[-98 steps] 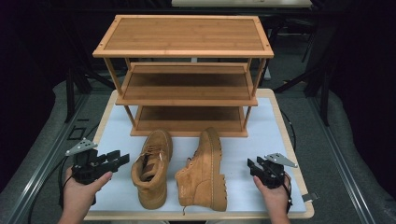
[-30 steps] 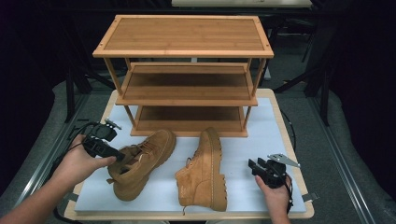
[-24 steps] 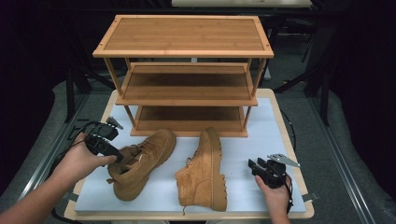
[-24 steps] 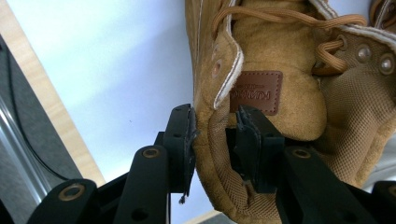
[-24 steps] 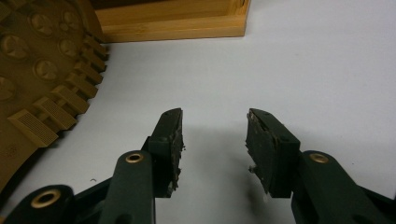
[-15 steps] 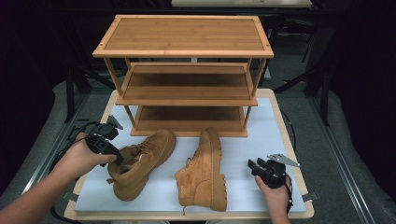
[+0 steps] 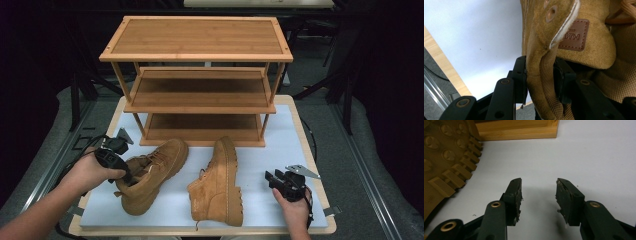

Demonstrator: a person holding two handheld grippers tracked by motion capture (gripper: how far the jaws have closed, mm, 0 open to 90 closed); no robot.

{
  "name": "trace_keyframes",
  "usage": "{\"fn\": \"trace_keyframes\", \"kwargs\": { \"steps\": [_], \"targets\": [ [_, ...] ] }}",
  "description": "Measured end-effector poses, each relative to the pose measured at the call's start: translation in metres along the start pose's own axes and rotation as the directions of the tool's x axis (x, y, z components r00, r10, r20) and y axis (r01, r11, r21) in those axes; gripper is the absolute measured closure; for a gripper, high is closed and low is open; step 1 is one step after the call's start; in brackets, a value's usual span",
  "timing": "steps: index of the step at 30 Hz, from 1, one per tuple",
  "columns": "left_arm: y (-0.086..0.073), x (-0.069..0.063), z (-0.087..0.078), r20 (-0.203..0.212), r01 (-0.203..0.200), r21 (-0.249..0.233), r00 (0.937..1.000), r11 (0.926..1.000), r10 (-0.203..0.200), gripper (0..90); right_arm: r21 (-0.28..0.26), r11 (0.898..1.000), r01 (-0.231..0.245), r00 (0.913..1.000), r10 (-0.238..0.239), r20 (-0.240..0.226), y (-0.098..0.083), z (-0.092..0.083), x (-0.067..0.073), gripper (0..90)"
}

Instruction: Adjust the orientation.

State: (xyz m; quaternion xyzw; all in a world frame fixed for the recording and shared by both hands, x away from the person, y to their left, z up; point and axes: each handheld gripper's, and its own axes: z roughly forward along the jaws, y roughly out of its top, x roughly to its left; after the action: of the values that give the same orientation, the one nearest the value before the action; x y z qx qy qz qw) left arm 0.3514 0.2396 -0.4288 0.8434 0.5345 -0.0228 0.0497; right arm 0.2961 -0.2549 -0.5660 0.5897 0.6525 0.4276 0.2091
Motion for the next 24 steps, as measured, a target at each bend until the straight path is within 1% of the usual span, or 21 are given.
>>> {"fn": "trace_keyframes", "kwargs": {
  "steps": [3, 7, 8, 9, 10, 11, 12, 13, 14, 15, 17, 19, 20, 21, 22, 23, 24],
  "targets": [
    [0.0011, 0.0001, 0.0032, 0.003, -0.001, 0.010, 1.0000, 0.9999, 0.001, 67.0, -0.001, 1.000, 0.001, 1.0000, -0.001, 0.000, 0.0000, 0.0000, 0.0001, 55.4],
    [0.0032, 0.0003, 0.0066, -0.004, -0.020, 0.030, 0.9998, 0.9994, 0.020, 69.2, -0.004, 1.000, 0.003, 1.0000, -0.003, -0.001, 0.0001, 0.0000, 0.0003, 55.5],
    [0.0037, 0.0005, 0.0068, -0.002, -0.023, 0.033, 0.9997, 0.9992, 0.023, 70.2, 0.011, 1.000, 0.006, 1.0000, -0.006, 0.004, 0.0006, -0.0012, 0.0003, 55.5],
    [0.0043, 0.0004, 0.0069, -0.004, -0.029, 0.038, 0.9996, 0.9989, 0.029, 71.0, 0.012, 1.000, 0.006, 1.0000, -0.006, 0.004, 0.0006, -0.0012, 0.0002, 55.5],
    [0.0049, 0.0004, 0.0065, 0.000, -0.034, 0.045, 0.9994, 0.9984, 0.034, 72.2, -0.005, 1.000, 0.003, 1.0000, -0.003, 0.000, 0.0001, 0.0001, 0.0003, 55.5],
    [0.0058, 0.0011, 0.0062, 0.007, -0.036, 0.052, 0.9993, 0.9980, 0.036, 73.0, -0.004, 1.000, 0.003, 1.0000, -0.003, 0.000, 0.0001, 0.0001, 0.0002, 55.5],
    [0.0064, 0.0012, 0.0060, 0.012, -0.043, 0.057, 0.9990, 0.9974, 0.043, 73.8, -0.004, 1.000, 0.003, 1.0000, -0.003, 0.000, 0.0001, 0.0002, 0.0003, 55.5],
    [0.0070, 0.0011, 0.0059, 0.022, -0.056, 0.062, 0.9983, 0.9965, 0.055, 74.4, 0.013, 1.000, 0.005, 1.0000, -0.005, 0.002, 0.0005, -0.0010, 0.0003, 55.5],
    [0.0076, 0.0015, 0.0055, 0.033, -0.059, 0.070, 0.9979, 0.9958, 0.056, 74.7, 0.012, 1.000, 0.005, 1.0000, -0.005, 0.002, 0.0005, -0.0009, 0.0003, 55.4],
    [0.0081, 0.0008, 0.0055, 0.033, -0.067, 0.074, 0.9974, 0.9950, 0.064, 75.1, -0.003, 1.000, 0.003, 1.0000, -0.003, 0.000, 0.0001, 0.0003, 0.0003, 55.5],
    [0.0091, -0.0018, 0.0054, 0.028, -0.102, 0.086, 0.9946, 0.9911, 0.100, 75.7, -0.001, 1.000, 0.002, 1.0000, -0.002, 0.001, 0.0001, 0.0005, 0.0002, 55.5],
    [0.0101, -0.0040, 0.0053, 0.024, -0.114, 0.097, 0.9934, 0.9888, 0.112, 76.4, 0.001, 1.000, 0.002, 1.0000, -0.002, 0.000, 0.0002, 0.0004, 0.0001, 55.5],
    [0.0100, -0.0044, 0.0054, 0.031, -0.118, 0.099, 0.9928, 0.9881, 0.116, 76.7, 0.001, 1.000, 0.002, 1.0000, -0.002, 0.000, 0.0001, 0.0003, 0.0001, 55.4],
    [0.0095, -0.0037, 0.0055, 0.048, -0.111, 0.097, 0.9932, 0.9891, 0.106, 77.1, 0.001, 1.000, 0.001, 1.0000, -0.001, -0.001, 0.0001, 0.0003, 0.0000, 55.5],
    [0.0090, -0.0025, 0.0055, 0.082, -0.083, 0.101, 0.9939, 0.9915, 0.074, 77.3, 0.001, 1.000, -0.001, 1.0000, 0.001, -0.001, 0.0001, 0.0003, 0.0000, 55.4],
    [0.0082, -0.0011, 0.0056, 0.122, -0.054, 0.102, 0.9916, 0.9933, 0.042, 77.5, -0.001, 1.000, 0.000, 1.0000, 0.000, -0.001, 0.0001, 0.0002, 0.0000, 55.5],
    [0.0074, -0.0005, 0.0052, 0.157, -0.043, 0.096, 0.9872, 0.9944, 0.027, 77.7, -0.001, 1.000, 0.000, 1.0000, 0.000, -0.001, 0.0001, 0.0002, -0.0001, 55.4]
  ]
}}
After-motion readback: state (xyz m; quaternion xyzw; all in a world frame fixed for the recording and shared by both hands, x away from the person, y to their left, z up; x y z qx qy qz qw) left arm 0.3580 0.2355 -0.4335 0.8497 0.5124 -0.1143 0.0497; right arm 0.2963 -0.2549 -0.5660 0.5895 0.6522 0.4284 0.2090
